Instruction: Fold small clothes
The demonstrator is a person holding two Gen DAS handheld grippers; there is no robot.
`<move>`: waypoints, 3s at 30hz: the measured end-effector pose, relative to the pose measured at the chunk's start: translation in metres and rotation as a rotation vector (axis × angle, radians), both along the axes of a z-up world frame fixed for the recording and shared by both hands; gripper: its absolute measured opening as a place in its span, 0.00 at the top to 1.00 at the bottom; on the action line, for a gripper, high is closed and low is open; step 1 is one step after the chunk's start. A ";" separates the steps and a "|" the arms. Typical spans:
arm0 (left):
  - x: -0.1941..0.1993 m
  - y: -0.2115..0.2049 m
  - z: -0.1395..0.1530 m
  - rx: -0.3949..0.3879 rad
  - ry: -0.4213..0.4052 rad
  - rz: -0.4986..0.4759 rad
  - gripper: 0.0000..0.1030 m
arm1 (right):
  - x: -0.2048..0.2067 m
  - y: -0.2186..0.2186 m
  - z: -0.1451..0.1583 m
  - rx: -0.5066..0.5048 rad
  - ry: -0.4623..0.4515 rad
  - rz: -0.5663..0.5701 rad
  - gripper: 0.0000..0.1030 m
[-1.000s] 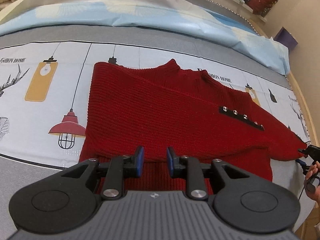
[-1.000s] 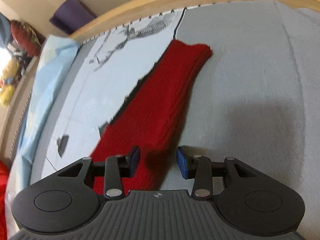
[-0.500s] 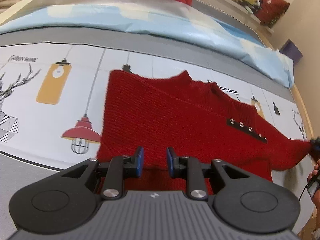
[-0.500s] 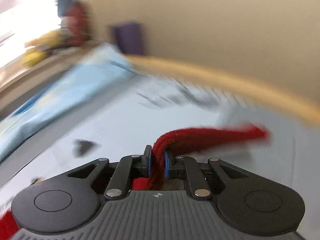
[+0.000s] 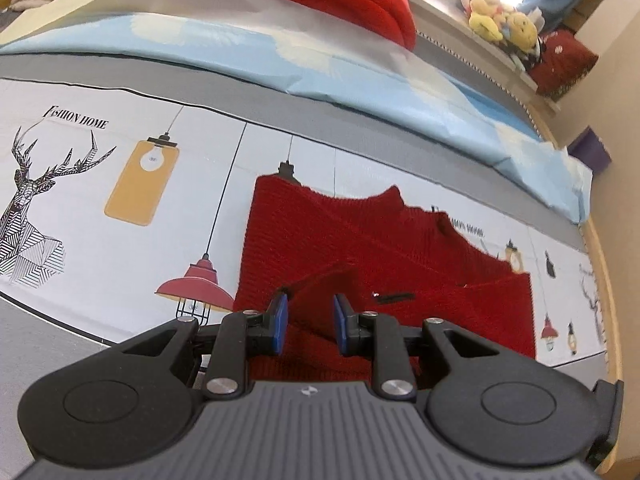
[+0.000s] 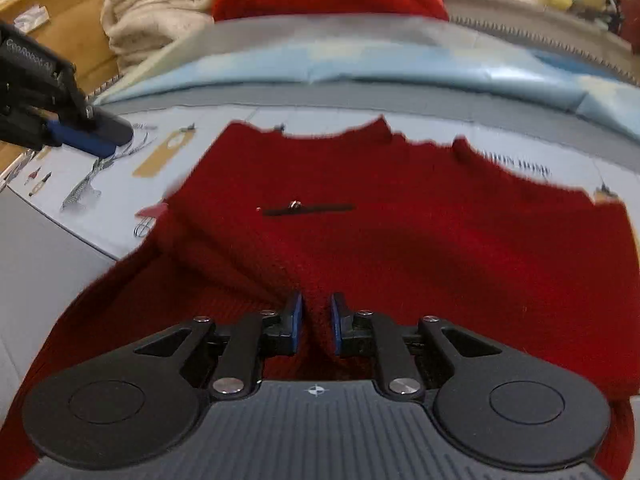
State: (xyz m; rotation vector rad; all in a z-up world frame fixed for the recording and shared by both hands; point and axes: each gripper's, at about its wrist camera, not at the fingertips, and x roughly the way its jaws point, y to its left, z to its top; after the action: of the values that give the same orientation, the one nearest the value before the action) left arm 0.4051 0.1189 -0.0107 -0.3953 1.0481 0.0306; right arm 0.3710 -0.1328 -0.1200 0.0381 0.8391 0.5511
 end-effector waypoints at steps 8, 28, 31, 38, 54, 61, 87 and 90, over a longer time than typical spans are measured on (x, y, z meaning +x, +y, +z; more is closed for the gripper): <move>0.006 0.023 -0.013 -0.090 0.051 0.059 0.74 | -0.006 -0.076 0.081 0.229 0.112 -0.388 0.59; 0.020 0.011 -0.082 -0.194 0.216 0.083 0.93 | 0.021 -0.114 0.031 0.304 0.340 -0.586 0.55; 0.021 -0.004 -0.046 -0.056 0.028 -0.015 0.94 | 0.022 -0.127 0.027 0.313 0.355 -0.620 0.55; 0.016 -0.025 -0.020 0.129 -0.107 -0.051 0.88 | 0.021 -0.151 0.013 0.311 0.377 -0.725 0.54; 0.023 -0.027 -0.095 0.128 0.137 -0.035 0.82 | 0.009 -0.192 -0.014 0.380 0.502 -0.943 0.54; 0.018 -0.035 -0.072 0.160 0.043 -0.061 0.82 | 0.012 -0.179 0.034 0.303 0.231 -0.804 0.55; -0.221 -0.071 0.068 0.313 -0.356 -0.194 0.71 | -0.197 -0.226 0.187 0.209 -0.345 -0.662 0.48; -0.262 -0.076 0.049 0.307 -0.316 -0.216 0.72 | -0.252 -0.239 0.173 0.193 -0.369 -0.628 0.45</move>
State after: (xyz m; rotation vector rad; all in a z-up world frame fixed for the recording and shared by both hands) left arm 0.1429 0.0426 0.0386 -0.0049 0.7530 -0.0624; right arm 0.1190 -0.3720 0.0532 0.3546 0.3753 0.0361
